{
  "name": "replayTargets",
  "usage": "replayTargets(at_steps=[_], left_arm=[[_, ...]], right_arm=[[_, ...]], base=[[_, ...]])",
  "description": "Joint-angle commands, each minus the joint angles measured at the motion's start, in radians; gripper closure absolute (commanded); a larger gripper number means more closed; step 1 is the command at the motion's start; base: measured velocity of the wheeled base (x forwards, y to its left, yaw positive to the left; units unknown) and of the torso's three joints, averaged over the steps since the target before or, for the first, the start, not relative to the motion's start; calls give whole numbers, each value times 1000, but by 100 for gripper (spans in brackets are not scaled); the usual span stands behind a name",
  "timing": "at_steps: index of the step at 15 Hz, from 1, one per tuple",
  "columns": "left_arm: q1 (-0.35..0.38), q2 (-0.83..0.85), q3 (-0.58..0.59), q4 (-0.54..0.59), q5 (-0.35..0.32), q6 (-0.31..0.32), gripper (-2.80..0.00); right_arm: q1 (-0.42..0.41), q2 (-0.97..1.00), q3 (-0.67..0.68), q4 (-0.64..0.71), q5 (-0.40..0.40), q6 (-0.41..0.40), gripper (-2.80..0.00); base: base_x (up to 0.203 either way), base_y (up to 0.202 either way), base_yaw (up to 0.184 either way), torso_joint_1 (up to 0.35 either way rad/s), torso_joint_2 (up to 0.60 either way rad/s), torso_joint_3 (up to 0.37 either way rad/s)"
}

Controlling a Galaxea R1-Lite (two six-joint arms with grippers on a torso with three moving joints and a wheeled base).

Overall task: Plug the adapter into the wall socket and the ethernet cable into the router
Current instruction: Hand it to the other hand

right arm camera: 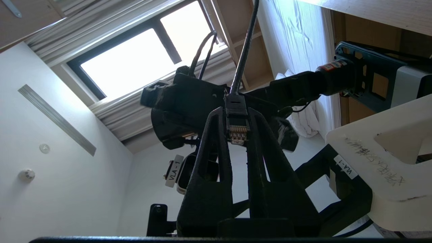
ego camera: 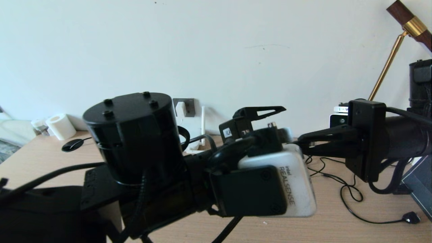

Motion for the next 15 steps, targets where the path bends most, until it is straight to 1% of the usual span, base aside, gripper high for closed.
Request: replayTargets(at_steps=[1,3,4,5,7,9,11,13,15], left_arm=[[31,44,-9,-45,-16,-9,-280],[49,48,-4,-47,-49,-10,-280],[70,48,-9,-47,-76,-9,-280],[95,48,-10,-47,-90,-9,-280],[141,54,-14,-47,-135,-6,-280],[170,80,-35,-51,-160,-5,-280],[203,94,-44,-66,-191,-4,-280],[219,119,-54,-91,-225,-4,-280],[225,134,-65,-108,-255,-4,-280]], right_arm=[[2,26,-12,-4,10,9,0],[2,53,-43,-4,20,12,0],[2,64,-53,-5,30,13,0],[1,78,-71,-5,46,13,0],[0,111,-109,-4,53,13,0],[2,142,-131,-4,54,13,0],[2,176,-179,0,58,16,0],[20,190,-215,2,59,42,0],[23,194,-228,2,59,45,0]], base=[[0,0,0,0,0,0],[0,0,0,0,0,0],[0,0,0,0,0,0],[0,0,0,0,0,0],[0,0,0,0,0,0],[0,0,0,0,0,0],[0,0,0,0,0,0],[0,0,0,0,0,0],[0,0,0,0,0,0]])
